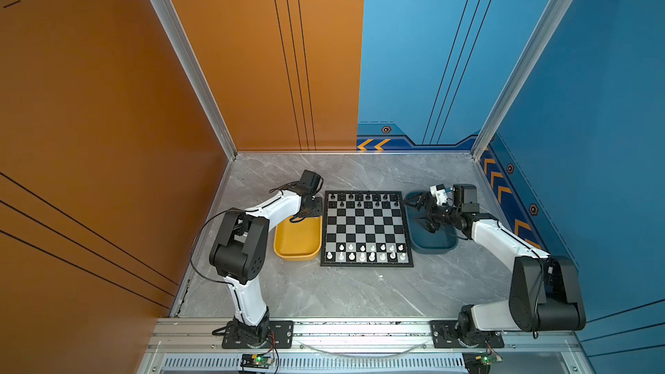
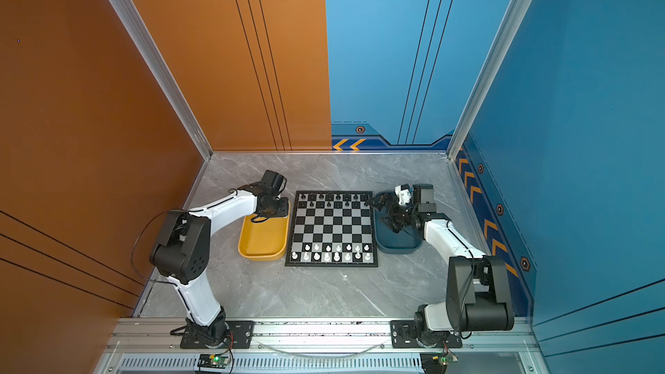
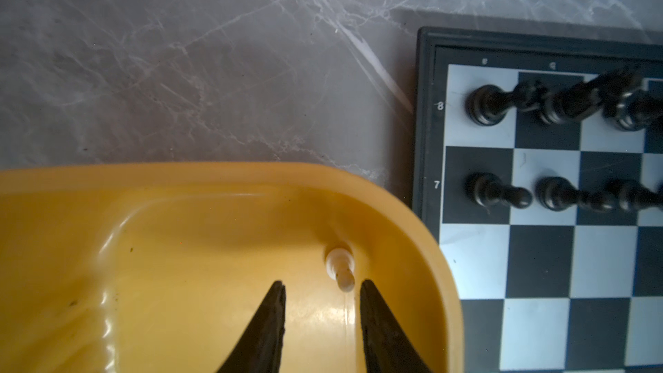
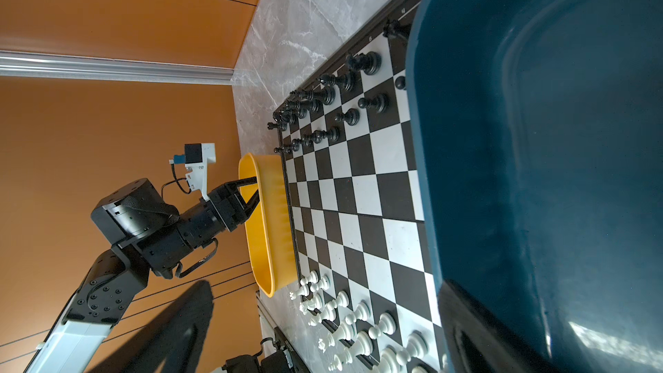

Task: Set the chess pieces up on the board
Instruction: 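Lower the open left gripper onto the last white pawn in the tray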

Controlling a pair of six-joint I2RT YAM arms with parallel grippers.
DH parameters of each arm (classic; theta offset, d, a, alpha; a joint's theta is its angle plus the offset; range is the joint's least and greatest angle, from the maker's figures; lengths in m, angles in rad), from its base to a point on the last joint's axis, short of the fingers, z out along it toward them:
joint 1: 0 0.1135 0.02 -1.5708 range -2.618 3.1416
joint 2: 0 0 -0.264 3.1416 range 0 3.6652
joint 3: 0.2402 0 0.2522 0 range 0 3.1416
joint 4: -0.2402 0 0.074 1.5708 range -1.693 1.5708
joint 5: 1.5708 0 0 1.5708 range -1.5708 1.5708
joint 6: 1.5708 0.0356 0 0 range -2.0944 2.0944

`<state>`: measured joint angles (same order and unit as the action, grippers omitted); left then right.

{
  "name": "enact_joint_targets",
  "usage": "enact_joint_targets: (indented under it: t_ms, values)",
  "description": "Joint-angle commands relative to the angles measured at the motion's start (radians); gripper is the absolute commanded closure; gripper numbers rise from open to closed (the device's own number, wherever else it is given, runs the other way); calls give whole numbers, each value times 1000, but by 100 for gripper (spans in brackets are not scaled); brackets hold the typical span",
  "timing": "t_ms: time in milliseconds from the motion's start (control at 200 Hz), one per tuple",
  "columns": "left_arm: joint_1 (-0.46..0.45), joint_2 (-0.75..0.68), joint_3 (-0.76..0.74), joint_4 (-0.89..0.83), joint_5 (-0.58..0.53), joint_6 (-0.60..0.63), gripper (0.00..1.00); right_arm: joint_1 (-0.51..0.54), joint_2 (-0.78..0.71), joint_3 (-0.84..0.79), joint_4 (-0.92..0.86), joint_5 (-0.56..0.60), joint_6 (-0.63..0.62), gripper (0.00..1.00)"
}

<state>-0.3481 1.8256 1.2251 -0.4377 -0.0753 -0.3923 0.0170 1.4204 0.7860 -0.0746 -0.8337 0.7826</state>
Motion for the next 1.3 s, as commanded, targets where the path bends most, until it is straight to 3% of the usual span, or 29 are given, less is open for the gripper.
enact_joint_targets:
  t_ms: [0, 375, 731, 1297]
  values:
    - [-8, 16, 15, 8, 28, -15, 63, 3, 14, 12, 4, 14, -6, 0]
    - [-12, 41, 21, 10, 37, -17, 66, 3, 17, 12, 4, 13, -5, 0]
    - [-14, 55, 28, 8, 19, -10, 76, 3, 20, 12, 5, 13, -6, 0]
    - [-20, 79, 43, 8, 17, 0, 80, 5, 23, 13, 6, 11, -6, 0]
